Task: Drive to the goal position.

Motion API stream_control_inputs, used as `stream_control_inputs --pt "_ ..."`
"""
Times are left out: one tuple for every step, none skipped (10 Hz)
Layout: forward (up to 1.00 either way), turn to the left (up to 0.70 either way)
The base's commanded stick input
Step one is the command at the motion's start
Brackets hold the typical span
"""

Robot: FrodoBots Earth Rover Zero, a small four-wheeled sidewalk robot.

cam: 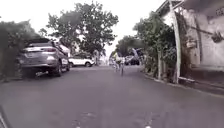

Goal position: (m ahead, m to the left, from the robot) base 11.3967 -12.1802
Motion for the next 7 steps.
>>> stream_control_inputs --pt "1.0 -0.02" --pt "1.0 0.0" --pt "1.0 0.0" --pt "1.0 0.0" --pt "1.0 0.0" --pt "1.0 0.0" --pt "1.0 -0.03"
